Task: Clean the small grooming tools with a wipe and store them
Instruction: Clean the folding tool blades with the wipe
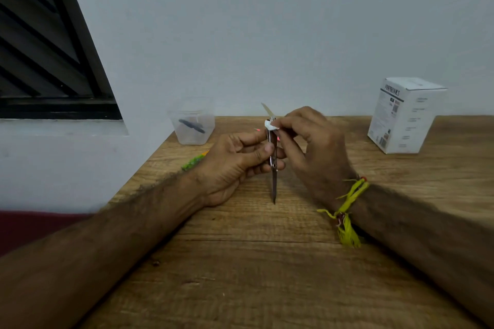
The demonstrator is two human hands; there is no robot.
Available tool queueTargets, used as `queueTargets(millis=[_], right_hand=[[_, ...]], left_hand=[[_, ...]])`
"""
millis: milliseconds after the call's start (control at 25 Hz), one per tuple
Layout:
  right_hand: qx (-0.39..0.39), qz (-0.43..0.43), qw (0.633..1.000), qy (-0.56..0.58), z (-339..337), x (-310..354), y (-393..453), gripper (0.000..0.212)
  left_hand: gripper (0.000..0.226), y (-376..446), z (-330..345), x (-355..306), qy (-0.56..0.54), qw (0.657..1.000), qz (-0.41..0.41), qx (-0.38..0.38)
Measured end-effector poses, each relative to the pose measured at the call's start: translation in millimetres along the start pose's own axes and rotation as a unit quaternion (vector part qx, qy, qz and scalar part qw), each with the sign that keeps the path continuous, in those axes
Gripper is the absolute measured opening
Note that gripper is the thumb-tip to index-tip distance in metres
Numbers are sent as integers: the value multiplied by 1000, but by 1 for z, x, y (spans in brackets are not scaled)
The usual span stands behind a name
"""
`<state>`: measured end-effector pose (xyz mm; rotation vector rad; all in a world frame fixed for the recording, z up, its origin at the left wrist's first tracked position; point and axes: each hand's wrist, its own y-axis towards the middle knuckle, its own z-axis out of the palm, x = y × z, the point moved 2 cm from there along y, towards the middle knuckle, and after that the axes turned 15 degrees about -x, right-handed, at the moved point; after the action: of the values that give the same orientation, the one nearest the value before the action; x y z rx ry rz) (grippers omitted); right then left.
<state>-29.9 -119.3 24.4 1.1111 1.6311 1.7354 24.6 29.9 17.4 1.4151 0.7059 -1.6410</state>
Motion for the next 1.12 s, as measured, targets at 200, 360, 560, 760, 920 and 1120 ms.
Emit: queueTargets(millis=[200,360,560,760,920,1120], right_hand=[[49,-7,999,4,-5,-5,-4,15],[26,-4,1000,-7,-5,-5,-2,15],[44,-19,999,-12,-5,-3,-4,15],[48,-19,998,-20,-4,-4,-4,14],[66,-24,998,8,-5,0,-9,14],[74,-28,997,15,-5,0,-10,14]], left_hand=[[38,-1,-1,3,12,1000,-4,9],[35,1,0,2,23,1000,2,3],[29,1,0,3,18,1000,-3,-17],[26,0,-2,6,21,999,-14,-40],[21,-2,-2,7,20,999,-23,-37],[18,-2,-2,6,12,999,-23,-48]])
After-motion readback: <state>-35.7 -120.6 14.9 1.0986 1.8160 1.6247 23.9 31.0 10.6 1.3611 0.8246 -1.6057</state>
